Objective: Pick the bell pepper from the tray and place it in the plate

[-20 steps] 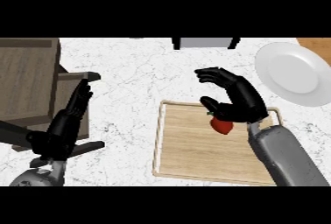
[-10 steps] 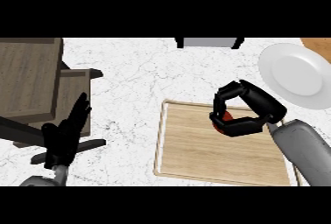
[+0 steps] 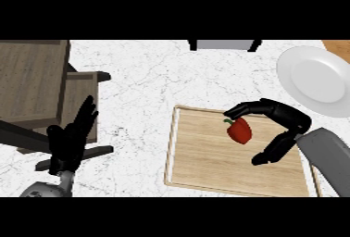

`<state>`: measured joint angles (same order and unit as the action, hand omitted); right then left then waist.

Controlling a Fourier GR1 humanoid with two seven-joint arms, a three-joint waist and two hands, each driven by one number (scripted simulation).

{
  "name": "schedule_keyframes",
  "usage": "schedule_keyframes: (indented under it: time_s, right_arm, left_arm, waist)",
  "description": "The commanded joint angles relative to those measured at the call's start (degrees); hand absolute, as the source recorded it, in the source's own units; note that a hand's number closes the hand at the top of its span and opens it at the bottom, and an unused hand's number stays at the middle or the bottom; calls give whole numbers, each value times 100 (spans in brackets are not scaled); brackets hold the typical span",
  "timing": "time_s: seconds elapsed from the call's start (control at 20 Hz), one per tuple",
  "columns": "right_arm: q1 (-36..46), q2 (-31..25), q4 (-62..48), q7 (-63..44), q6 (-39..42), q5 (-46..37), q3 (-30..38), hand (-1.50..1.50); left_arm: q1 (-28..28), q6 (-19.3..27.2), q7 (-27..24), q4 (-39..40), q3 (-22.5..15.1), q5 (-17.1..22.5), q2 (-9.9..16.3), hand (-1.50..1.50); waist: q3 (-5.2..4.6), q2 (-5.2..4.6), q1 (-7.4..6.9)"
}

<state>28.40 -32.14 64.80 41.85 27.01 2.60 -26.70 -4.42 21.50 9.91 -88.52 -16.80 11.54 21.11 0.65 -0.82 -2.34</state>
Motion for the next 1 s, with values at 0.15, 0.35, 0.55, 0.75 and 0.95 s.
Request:
schedule_keyframes:
  time_s: [0.15, 0.35, 0.55, 0.75, 0.95]
  right_arm:
    - [955, -499, -562, 1121, -522, -1650, -466, -150]
    - [1340, -525, -803, 1061, -668, -2171, -705, -150]
    - [1650, -818, -812, 821, -264, -2699, -1191, -150]
    - [1960, -376, -1048, 447, -254, -3226, -1635, -150]
    - [2202, -249, -1227, 324, 22, -3369, -1643, -150]
  left_arm:
    - [-129, 46, 254, 410, -40, -74, -147, 0]
    - [90, 94, 154, 340, 32, -143, -156, 0]
    - [-71, 22, 151, 457, 38, -155, -229, 0]
    - [77, -18, 9, 537, 59, -174, -298, 0]
    - [-25, -35, 64, 774, 204, -207, -317, 0]
  waist:
    - [-54, 1, 25]
    - [-62, 45, 76]
    - [-69, 51, 140]
    - [-69, 51, 113]
    - [-69, 57, 160]
